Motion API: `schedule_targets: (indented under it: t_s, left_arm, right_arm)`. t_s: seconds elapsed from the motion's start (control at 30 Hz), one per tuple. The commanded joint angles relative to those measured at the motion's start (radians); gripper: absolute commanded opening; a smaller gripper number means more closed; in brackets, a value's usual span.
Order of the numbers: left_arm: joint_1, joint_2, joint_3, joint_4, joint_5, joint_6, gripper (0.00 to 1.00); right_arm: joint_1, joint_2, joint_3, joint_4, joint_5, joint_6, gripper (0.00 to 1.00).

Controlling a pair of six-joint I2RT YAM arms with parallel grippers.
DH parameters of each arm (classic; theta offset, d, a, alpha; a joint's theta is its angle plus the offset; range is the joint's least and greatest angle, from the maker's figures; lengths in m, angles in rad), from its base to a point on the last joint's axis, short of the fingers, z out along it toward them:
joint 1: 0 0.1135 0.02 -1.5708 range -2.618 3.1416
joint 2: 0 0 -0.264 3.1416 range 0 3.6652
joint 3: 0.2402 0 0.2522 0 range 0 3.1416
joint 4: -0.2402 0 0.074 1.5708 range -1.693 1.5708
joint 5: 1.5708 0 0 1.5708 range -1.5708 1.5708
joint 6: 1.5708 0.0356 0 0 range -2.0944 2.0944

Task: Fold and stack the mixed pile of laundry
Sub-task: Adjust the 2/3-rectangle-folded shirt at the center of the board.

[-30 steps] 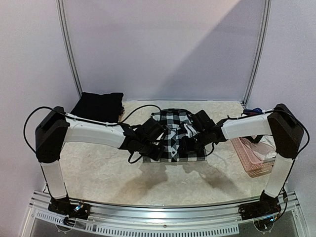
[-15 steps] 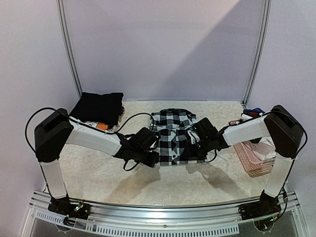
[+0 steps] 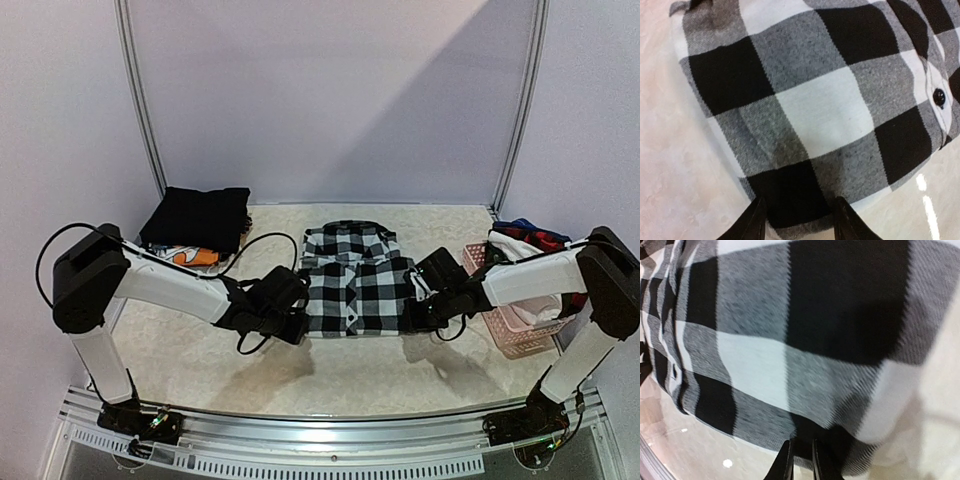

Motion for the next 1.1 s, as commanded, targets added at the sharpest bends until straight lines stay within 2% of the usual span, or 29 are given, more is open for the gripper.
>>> schedule_targets:
  t_s: [0.0, 0.2, 0.47, 0.7, 0.83, 1.07]
  left_arm:
    - [-0.048, -0.090, 0.004, -0.187, -0.099, -0.032, 0.49]
    - [-0.077, -0.159, 0.064, -0.240, -0.116, -0.013, 0.58]
    - [-0.063, -0.084, 0.163, -0.231, -0.120, 0.029, 0.56]
    - [0.038, 0.017, 0.293, -0.235, -0.039, 0.084, 0.55]
    - [0.093, 0.068, 0.309, -0.203, 0.026, 0.102, 0.54]
    - [0.160, 0.148, 0.295, -0.135, 0.098, 0.130, 0.52]
  right_arm:
    - [-0.009, -0.091, 0.004, -0.139, 0.071, 0.007, 0.16]
    - [-0.013, -0.145, 0.109, -0.193, 0.095, -0.025, 0.17]
    - [-0.111, 0.035, 0.282, -0.192, 0.057, -0.087, 0.14]
    - [-0.181, 0.263, 0.417, -0.182, -0.002, -0.142, 0.12]
    - [-0.188, 0.361, 0.439, -0.165, -0.024, -0.147, 0.12]
    - [-0.187, 0.375, 0.441, -0.181, 0.000, -0.141, 0.12]
